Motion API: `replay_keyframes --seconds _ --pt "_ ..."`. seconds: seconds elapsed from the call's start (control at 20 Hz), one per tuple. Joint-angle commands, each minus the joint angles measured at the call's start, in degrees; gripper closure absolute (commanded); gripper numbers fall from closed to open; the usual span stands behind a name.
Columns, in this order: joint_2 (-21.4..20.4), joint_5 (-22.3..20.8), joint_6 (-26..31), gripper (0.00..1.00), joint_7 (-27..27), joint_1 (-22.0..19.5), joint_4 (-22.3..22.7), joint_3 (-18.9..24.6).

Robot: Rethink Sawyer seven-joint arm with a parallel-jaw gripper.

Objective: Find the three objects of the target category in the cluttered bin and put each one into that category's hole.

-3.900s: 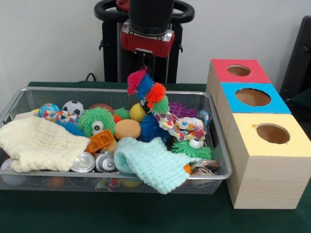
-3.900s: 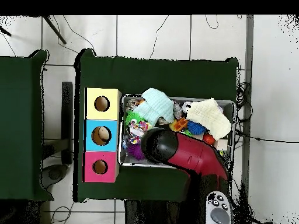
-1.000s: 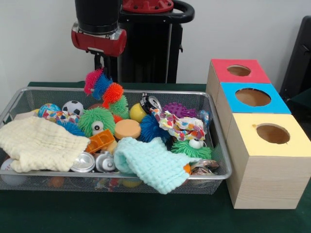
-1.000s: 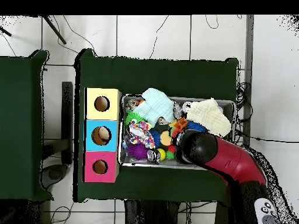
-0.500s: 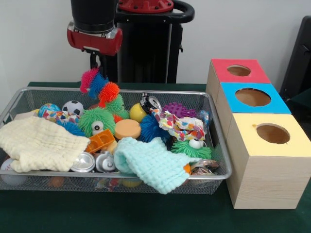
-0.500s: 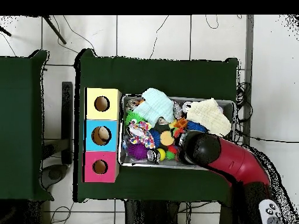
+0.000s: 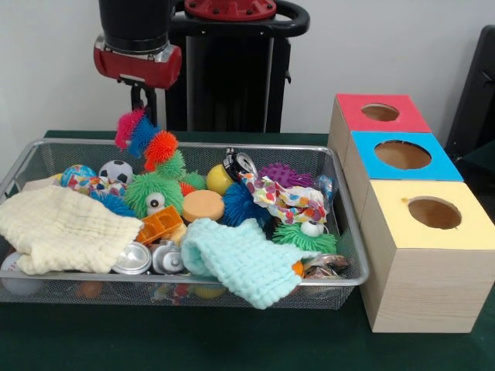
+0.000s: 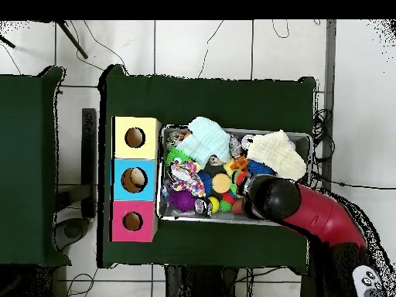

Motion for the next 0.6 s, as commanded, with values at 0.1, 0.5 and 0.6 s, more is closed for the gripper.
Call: replay_keyframes --seconds 0.1,0.5,0.6 --pt "1.6 -4.8 0.3 1.0 -8.4 -4.3 -4.0 8.5" --pt "3.8 -7.8 0.1 1.0 -9.0 -7.4 -6.1 10.0" --pt "3.8 -8.6 0.4 1.0 -9.0 -8.1 -6.2 10.4"
